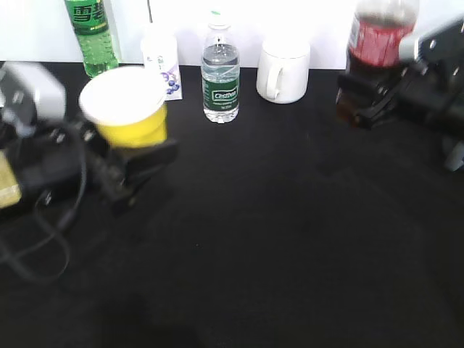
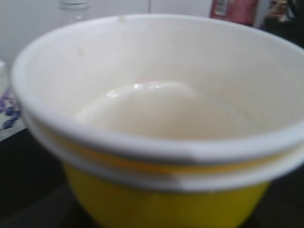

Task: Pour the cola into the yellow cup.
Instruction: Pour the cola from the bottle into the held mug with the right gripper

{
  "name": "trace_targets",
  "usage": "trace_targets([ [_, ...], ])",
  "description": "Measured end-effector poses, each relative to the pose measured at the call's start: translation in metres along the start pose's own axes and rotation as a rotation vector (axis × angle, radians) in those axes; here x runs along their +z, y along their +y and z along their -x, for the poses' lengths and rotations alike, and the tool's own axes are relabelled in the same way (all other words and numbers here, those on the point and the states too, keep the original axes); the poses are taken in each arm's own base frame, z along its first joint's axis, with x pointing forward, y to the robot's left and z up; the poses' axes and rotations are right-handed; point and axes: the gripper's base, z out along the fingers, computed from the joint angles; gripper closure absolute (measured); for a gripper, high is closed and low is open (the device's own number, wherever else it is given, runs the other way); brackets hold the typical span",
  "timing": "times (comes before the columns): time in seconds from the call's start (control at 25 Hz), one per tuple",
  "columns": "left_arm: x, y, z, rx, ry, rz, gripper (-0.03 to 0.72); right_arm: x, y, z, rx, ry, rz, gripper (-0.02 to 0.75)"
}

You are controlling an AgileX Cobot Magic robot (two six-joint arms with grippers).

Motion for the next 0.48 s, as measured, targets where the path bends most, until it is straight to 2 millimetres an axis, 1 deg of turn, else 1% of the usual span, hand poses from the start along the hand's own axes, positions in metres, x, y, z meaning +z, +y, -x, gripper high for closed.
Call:
trace_targets([
  [0.08,0.012,0.0,0.007,-0.016,-0.006,-0.049,0.242,-0.01,0.002,0.022,-0.086,-0.002,0.011,0.374],
  [0.16,0.027,-0.007,0.008,-0.01,0.02,-0.089,0.242,-0.017,0.004,0.038,-0.164,-0.03,0.016,0.374],
  [0.2,0.037,-0.014,0.011,0.009,0.041,-0.111,0.242,-0.019,0.006,0.041,-0.23,-0.032,0.037,0.374],
  [0.24,0.052,-0.025,0.015,0.033,0.051,-0.151,0.242,-0.021,0.008,0.043,-0.287,-0.025,0.059,0.374],
  [0.32,0.07,-0.039,0.019,0.047,0.057,-0.188,0.242,-0.021,0.009,0.044,-0.355,-0.023,0.062,0.374],
  [0.4,0.085,-0.054,0.025,0.063,0.057,-0.224,0.243,-0.021,0.009,0.043,-0.444,-0.02,0.061,0.374],
  [0.48,0.095,-0.063,0.03,0.058,0.051,-0.234,0.243,-0.021,0.009,0.043,-0.552,-0.02,0.061,0.374],
])
